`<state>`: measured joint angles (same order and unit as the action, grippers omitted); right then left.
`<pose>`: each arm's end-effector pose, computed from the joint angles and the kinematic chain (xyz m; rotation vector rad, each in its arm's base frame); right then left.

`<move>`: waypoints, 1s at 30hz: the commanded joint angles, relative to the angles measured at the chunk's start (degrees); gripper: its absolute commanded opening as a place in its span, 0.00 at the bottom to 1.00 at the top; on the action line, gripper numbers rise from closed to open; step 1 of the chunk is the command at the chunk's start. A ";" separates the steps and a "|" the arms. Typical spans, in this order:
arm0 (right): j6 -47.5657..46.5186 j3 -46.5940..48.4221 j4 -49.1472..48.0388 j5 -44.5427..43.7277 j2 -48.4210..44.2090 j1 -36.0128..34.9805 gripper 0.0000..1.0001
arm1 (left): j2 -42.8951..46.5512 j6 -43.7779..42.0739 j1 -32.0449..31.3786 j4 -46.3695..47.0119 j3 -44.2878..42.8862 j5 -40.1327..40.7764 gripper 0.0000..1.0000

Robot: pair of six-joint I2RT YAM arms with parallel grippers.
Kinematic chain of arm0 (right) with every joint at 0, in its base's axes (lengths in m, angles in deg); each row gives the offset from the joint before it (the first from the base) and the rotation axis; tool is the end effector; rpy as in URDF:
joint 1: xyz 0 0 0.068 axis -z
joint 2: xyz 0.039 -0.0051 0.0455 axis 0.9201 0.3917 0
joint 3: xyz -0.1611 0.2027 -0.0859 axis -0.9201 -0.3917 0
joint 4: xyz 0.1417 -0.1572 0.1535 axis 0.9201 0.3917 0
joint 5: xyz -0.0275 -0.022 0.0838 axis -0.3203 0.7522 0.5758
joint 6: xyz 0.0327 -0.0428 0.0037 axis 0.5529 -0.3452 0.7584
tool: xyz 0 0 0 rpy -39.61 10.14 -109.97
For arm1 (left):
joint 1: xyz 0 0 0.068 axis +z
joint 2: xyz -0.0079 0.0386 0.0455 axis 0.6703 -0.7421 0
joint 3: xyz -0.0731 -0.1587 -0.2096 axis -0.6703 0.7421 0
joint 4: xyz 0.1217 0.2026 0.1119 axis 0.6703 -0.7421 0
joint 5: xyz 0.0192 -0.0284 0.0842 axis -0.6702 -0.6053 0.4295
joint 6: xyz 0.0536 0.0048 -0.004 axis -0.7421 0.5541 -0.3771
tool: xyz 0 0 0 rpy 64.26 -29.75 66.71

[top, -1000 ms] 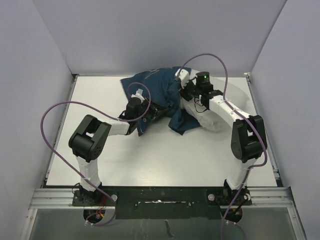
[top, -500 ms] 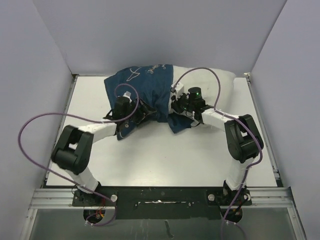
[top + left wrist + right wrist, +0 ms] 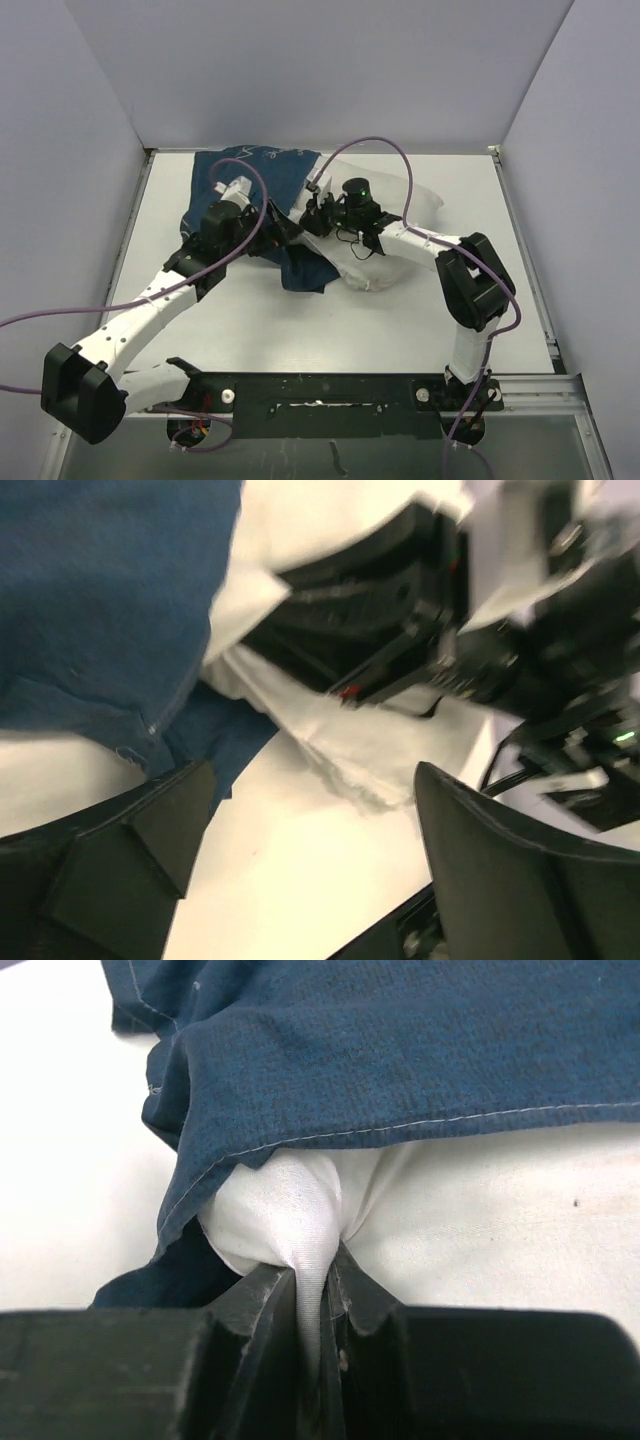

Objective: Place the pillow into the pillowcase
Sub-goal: Stuff the pillow into the pillowcase.

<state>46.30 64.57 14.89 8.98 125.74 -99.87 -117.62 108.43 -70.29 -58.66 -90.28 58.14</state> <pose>0.3464 0.2461 0.2271 -0.9117 1.7717 0.8980 0.2294 -0.1281 0.3085 -0.2769 2.0607 -0.9801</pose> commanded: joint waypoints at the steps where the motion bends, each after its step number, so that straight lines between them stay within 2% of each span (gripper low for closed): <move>1: 2.63 3.87 -2.65 1.30 1.30 -0.20 0.00 | -2.71 -7.31 -5.13 -12.76 -5.19 8.09 0.72; 3: 2.82 4.09 -2.58 1.17 1.60 -0.35 0.00 | -4.51 -7.75 -5.72 -14.30 -5.53 9.89 0.62; 5: 2.87 4.09 -2.34 1.24 1.59 -0.53 0.00 | -6.28 -8.96 -6.39 -16.70 -6.49 13.47 0.60; 8: 2.92 3.77 -2.31 1.43 1.38 -0.71 0.00 | -7.68 -11.89 -6.84 -18.45 -7.57 19.16 0.65; 12: 3.22 3.48 -2.36 1.60 1.34 -0.71 0.00 | -10.25 -15.48 -6.75 -15.29 -7.68 22.61 0.77; 15: 3.51 3.62 -2.57 1.69 1.41 -0.76 0.00 | -15.22 -17.09 -6.53 -10.79 -8.69 22.59 0.77; 17: 3.53 3.65 -2.53 1.73 1.41 -0.78 0.00 | -18.24 -17.54 -6.44 -8.77 -9.81 22.72 0.73; 20: 3.59 3.33 -2.52 1.84 1.15 -0.80 0.00 | -21.66 -18.84 -6.17 -7.23 -11.68 23.58 0.64; 21: 3.61 3.16 -2.64 1.84 1.09 -0.78 0.00 | -22.66 -19.50 -5.97 -6.75 -12.08 23.70 0.56; 24: 3.89 2.74 -2.96 1.53 0.80 -0.68 0.00 | -23.68 -20.16 -3.94 -6.09 -12.77 18.86 0.06; 25: 4.03 2.57 -3.13 0.88 0.55 -0.53 0.00 | -23.09 -19.92 -3.29 -6.17 -13.15 15.51 0.01; 27: 5.54 2.19 -3.89 -1.27 0.16 -0.02 0.00 | -20.10 -19.80 -3.54 -5.23 -13.81 8.42 0.00; 30: 10.36 3.59 -6.25 -4.16 0.53 1.28 0.00 | -15.55 -17.08 -5.52 -0.94 -15.69 -7.33 0.00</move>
<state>50.91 66.26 14.19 8.68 127.68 -100.22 -140.63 89.59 -73.86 -68.38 -100.64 70.75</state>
